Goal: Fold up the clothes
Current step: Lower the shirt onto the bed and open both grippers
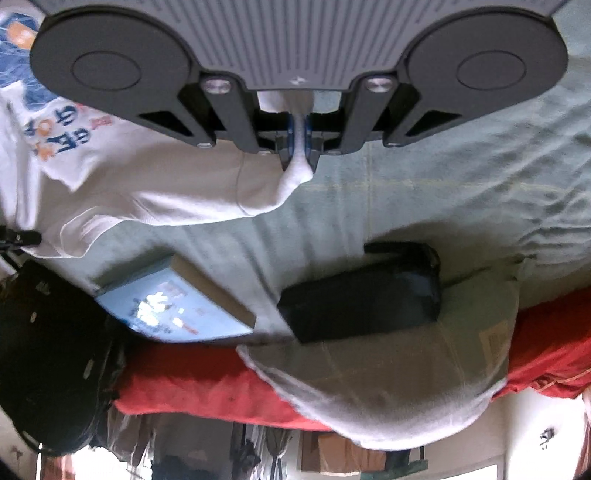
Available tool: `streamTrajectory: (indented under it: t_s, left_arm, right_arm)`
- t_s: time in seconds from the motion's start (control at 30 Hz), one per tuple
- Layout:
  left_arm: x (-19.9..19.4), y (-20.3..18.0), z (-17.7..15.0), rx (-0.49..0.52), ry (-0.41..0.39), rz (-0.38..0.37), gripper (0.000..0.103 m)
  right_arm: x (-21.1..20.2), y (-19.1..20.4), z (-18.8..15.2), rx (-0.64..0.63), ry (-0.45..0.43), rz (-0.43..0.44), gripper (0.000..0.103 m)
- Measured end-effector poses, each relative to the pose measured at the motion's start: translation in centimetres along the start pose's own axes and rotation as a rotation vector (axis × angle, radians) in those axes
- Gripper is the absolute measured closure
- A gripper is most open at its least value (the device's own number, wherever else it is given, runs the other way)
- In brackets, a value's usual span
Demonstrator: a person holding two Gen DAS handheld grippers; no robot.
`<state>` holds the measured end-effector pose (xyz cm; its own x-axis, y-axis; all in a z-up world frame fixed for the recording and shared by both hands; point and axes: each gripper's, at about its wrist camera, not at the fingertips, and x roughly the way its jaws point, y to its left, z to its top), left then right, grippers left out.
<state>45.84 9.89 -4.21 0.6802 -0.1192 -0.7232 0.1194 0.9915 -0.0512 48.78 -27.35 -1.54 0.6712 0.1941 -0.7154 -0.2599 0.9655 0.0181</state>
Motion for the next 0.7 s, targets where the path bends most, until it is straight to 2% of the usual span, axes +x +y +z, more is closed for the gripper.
streamTrajectory:
  t_s: [0.07, 0.1, 0.13, 0.23, 0.33, 0.4, 0.57, 0.7]
  left_arm:
    - [0.6, -0.1, -0.4, 0.011, 0.011, 0.017, 0.094]
    - [0.5, -0.2, -0.6, 0.014, 0.016, 0.016, 0.093]
    - [0.4, -0.2, -0.8, 0.018, 0.023, 0.012, 0.092]
    - [-1.0, -0.3, -1.3, 0.030, 0.027, 0.010, 0.080]
    - [-3.0, -0.2, -1.9, 0.027, 0.025, 0.001, 0.071]
    - [-4.7, -0.2, -2.9, 0.023, 0.031, -0.010, 0.066]
    - [-9.1, -1.1, -6.1, 0.019, 0.064, -0.055, 0.059]
    - [-12.7, -2.5, -9.2, 0.027, 0.080, -0.112, 0.046]
  right_arm:
    - [0.4, 0.1, -0.2, 0.008, 0.011, 0.002, 0.088]
    - [0.6, 0.2, -0.4, 0.012, 0.017, 0.003, 0.083]
    - [0.3, 0.1, -0.6, 0.026, 0.018, 0.014, 0.073]
    - [-1.5, 0.2, -1.4, 0.050, 0.015, 0.038, 0.057]
    - [-3.8, 0.5, -2.5, 0.060, 0.010, 0.055, 0.051]
    - [-5.7, 1.1, -3.9, 0.060, 0.018, 0.075, 0.047]
    - [-10.7, 3.0, -8.2, 0.045, 0.049, 0.113, 0.035]
    - [-14.3, 4.8, -12.2, 0.050, 0.071, 0.136, 0.017]
